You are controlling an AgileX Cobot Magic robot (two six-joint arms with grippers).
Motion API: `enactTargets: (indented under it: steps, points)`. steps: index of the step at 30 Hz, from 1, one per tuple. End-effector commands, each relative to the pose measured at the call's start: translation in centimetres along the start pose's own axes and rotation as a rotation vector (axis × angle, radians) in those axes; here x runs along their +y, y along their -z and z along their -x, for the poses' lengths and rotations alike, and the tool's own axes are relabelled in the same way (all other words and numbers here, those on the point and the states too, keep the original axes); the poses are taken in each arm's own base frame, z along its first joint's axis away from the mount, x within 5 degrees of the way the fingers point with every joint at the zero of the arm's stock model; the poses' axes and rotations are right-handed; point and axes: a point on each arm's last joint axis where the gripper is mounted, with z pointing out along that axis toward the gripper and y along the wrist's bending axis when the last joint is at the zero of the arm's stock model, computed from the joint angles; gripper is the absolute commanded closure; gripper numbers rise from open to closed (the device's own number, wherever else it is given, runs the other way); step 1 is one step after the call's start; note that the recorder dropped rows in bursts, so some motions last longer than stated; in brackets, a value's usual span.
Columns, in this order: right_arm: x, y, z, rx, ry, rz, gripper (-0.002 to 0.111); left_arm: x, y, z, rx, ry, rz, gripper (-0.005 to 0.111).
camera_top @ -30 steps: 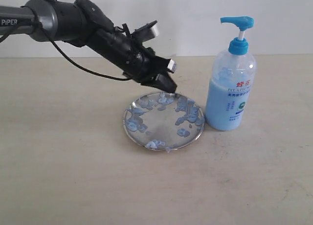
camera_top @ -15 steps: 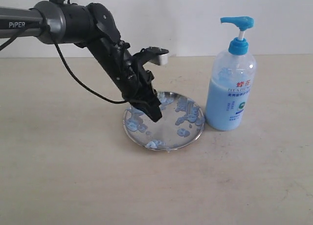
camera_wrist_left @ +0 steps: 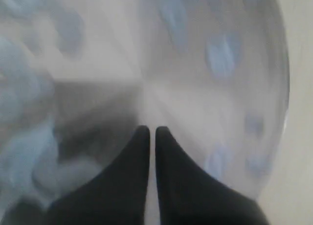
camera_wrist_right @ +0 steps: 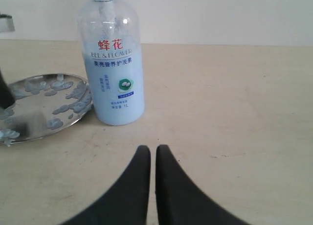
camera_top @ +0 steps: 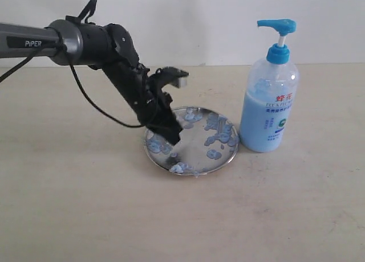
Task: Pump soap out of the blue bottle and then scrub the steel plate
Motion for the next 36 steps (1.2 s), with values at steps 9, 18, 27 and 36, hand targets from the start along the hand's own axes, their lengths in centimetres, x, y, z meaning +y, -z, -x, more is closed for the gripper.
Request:
enactTargets:
  steps: [9,18,27,36]
  points:
    - [0.0,0.0,0.1,-0.009,0.005,-0.001,0.107,-2.7,0.7,-0.2,-0.037,0.133,-0.421,0.103]
    - [0.0,0.0,0.1,-0.009,0.005,-0.001,0.107,-4.5,7.3,-1.8,-0.205,0.139,-0.273,0.103]
    - [0.0,0.0,0.1,-0.009,0.005,-0.001,0.107,-6.8,22.1,-7.0,-0.910,0.221,0.725,0.103]
    - [0.0,0.0,0.1,-0.009,0.005,-0.001,0.107,-15.1,28.7,-13.5,-1.003,-0.019,0.681,0.103]
